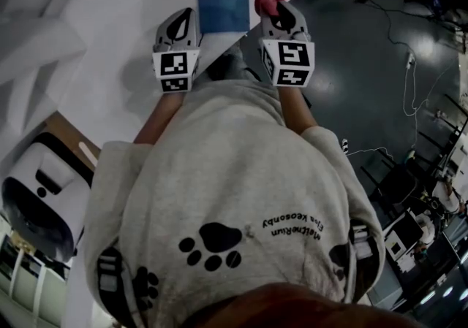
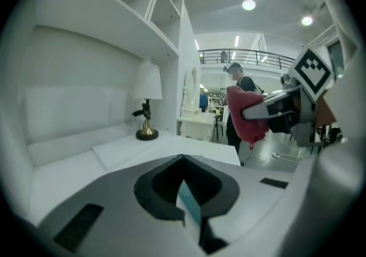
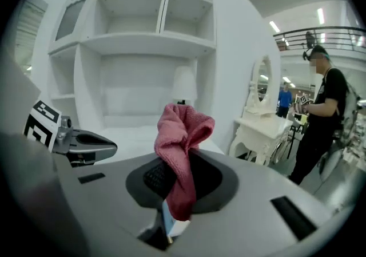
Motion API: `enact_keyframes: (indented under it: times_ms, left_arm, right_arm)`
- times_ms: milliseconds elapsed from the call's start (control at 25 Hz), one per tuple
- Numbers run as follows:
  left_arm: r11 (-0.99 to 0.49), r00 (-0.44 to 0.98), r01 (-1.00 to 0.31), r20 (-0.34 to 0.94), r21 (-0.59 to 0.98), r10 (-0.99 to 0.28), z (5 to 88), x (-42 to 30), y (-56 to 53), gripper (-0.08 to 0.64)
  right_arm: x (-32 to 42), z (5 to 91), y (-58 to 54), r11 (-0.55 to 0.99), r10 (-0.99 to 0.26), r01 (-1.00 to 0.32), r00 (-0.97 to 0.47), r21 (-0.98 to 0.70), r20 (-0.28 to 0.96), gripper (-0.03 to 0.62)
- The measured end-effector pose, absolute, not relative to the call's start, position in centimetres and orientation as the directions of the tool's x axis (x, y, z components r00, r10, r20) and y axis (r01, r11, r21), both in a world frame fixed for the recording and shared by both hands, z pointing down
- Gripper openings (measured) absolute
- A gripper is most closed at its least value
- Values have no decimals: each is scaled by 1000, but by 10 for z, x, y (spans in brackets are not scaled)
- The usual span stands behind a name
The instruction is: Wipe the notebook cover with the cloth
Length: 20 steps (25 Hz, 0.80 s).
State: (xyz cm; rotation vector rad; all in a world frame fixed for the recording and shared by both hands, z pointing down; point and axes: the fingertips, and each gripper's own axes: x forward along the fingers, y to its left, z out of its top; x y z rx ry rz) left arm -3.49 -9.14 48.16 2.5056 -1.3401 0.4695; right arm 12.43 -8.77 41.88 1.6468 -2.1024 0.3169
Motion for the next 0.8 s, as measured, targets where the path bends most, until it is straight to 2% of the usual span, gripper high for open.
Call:
enact_keyframes:
  times_ms: [200, 320, 600, 800]
  left_arm:
    - [-551, 551, -833, 174, 51, -816, 389, -25, -100, 12]
    - [-553, 554, -833, 62, 40, -830, 343, -18, -100, 12]
    - [-541, 541, -841, -43, -3, -840, 283, -3, -99, 12]
    - [-532, 533, -846, -31, -23, -846, 287, 9, -95, 12]
  right_arm:
    - [110, 354, -86, 229, -951, -969, -203, 93, 234, 61]
    - [109, 326, -84, 218, -968, -972, -204, 86, 144, 61]
    - [110, 284, -88, 242, -970, -966, -237, 96, 58, 61]
    - [110, 284, -92, 271, -962, -957, -267, 106, 50, 60]
